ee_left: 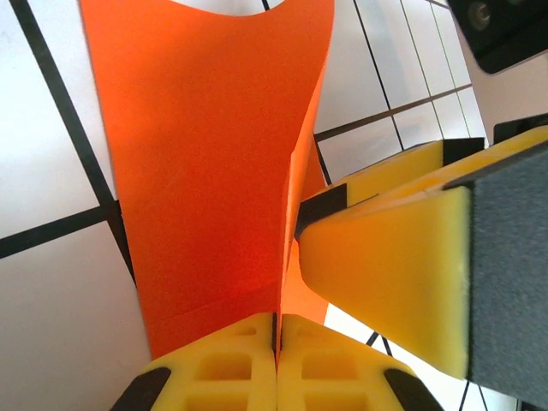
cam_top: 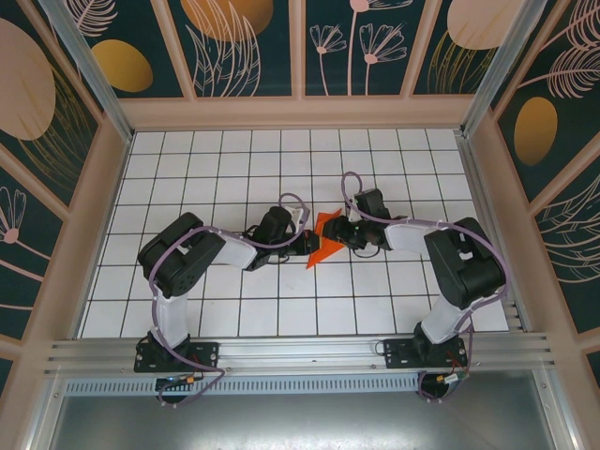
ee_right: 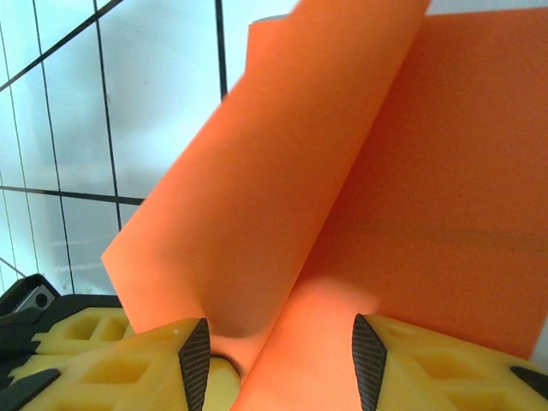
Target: Fold a paper plane with a square sheet of paper (pick it up from the middle)
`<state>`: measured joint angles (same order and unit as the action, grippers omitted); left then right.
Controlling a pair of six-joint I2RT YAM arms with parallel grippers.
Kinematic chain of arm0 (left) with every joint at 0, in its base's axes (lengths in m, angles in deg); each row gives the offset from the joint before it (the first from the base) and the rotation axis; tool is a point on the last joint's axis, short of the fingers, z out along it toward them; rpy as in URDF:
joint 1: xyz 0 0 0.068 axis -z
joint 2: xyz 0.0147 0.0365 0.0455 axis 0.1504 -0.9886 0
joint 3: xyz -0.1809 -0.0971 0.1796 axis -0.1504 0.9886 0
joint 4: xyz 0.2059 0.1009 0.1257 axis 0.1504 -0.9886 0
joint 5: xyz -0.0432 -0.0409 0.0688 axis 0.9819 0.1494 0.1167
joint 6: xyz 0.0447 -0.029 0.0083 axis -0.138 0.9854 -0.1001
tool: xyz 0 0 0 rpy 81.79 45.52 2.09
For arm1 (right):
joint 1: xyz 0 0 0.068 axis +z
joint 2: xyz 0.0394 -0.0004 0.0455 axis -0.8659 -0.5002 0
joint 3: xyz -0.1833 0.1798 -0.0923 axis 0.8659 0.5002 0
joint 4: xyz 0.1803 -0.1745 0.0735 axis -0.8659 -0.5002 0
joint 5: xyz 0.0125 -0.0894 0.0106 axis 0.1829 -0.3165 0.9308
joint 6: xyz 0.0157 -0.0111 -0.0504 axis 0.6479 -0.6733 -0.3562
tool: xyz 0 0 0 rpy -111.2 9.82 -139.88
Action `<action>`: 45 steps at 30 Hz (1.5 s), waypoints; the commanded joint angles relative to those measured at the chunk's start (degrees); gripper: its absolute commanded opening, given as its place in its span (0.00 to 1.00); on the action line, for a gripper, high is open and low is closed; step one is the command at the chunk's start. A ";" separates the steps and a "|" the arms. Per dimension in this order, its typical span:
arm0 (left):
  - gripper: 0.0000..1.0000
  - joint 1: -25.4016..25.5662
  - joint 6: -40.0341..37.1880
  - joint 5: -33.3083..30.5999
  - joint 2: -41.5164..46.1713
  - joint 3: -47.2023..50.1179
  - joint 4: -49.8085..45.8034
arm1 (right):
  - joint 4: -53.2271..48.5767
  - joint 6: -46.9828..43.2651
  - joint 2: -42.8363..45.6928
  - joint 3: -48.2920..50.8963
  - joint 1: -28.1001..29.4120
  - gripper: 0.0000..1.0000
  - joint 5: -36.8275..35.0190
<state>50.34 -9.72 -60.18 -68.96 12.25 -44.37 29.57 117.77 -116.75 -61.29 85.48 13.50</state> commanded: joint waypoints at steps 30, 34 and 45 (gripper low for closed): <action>0.09 0.20 -3.60 6.28 -4.61 -5.07 -3.68 | -0.99 -1.55 -3.72 -0.29 -2.38 0.53 -0.36; 0.17 0.14 -3.62 6.64 -4.24 -5.05 -3.60 | -2.44 -0.92 -4.37 -0.55 -2.36 0.53 -1.78; 0.38 -0.12 -4.07 1.87 4.31 -1.00 -5.30 | -4.06 -0.56 -4.69 -0.82 -2.38 0.53 -2.11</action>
<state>50.34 -12.69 -55.92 -68.13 10.02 -48.37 29.05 116.79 -118.67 -62.05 83.54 14.05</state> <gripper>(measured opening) 0.377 0.527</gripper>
